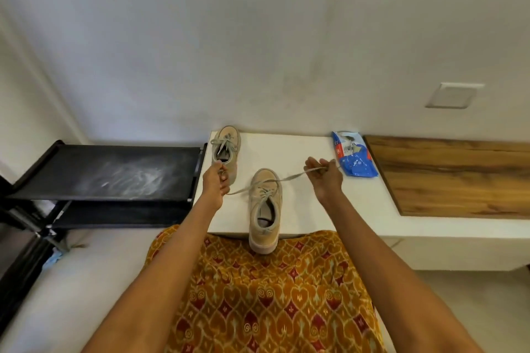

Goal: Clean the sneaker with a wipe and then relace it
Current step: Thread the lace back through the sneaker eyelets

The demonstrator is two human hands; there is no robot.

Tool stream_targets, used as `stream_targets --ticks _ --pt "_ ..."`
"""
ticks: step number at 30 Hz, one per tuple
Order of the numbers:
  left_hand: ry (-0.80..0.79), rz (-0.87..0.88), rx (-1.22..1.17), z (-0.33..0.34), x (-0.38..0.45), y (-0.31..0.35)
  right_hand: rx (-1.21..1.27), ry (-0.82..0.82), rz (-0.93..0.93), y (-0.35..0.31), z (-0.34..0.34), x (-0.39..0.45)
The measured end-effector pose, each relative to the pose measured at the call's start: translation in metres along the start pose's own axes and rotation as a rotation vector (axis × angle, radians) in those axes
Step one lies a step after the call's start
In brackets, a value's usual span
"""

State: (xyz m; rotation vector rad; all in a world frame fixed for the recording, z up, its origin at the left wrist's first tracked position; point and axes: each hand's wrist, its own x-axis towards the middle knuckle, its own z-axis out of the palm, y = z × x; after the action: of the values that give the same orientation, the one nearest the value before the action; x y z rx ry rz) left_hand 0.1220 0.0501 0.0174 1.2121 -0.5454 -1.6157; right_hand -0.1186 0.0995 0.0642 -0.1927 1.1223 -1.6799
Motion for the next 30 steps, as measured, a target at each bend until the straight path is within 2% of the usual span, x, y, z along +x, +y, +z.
stream_targets --ticks 2,4,7,10,12,15,17,19,22,25,28,30 --pt "0.005 0.04 0.215 0.0 -0.005 0.004 0.137 0.016 0.025 -0.012 -0.003 0.005" --pt "-0.035 0.092 0.469 0.0 -0.011 0.008 -0.031 0.009 0.029 -0.021 -0.009 0.011" --pt "-0.178 0.195 0.87 -0.004 -0.01 0.01 -0.539 -0.059 0.001 -0.033 -0.015 0.013" --pt "-0.326 0.235 1.339 -0.013 -0.003 0.01 -1.257 -0.222 -0.147 -0.035 -0.02 0.018" --pt "-0.359 0.227 1.475 -0.015 -0.003 0.009 -1.693 -0.387 -0.219 -0.03 -0.02 0.018" --pt "-0.337 0.264 1.606 -0.012 -0.01 0.006 -2.063 -0.586 -0.189 -0.02 -0.02 0.014" --pt "-0.264 0.298 1.628 -0.013 -0.01 0.001 -2.147 -0.6 -0.221 -0.014 -0.025 0.013" --pt "-0.221 0.291 1.629 -0.017 -0.006 -0.005 -2.13 -0.534 -0.253 -0.009 -0.032 0.013" --pt "-0.257 0.217 1.66 -0.018 -0.003 -0.014 -2.135 -0.465 -0.239 -0.001 -0.036 0.013" --pt "-0.287 0.195 1.678 -0.013 -0.004 -0.016 -2.158 -0.506 -0.122 0.008 -0.033 0.015" --pt "-0.297 0.263 1.641 -0.007 -0.006 -0.016 -2.183 -0.545 -0.129 0.011 -0.027 0.014" --pt "-0.287 0.409 1.665 0.001 -0.007 -0.017 -2.107 -0.56 -0.212 0.014 -0.018 0.009"
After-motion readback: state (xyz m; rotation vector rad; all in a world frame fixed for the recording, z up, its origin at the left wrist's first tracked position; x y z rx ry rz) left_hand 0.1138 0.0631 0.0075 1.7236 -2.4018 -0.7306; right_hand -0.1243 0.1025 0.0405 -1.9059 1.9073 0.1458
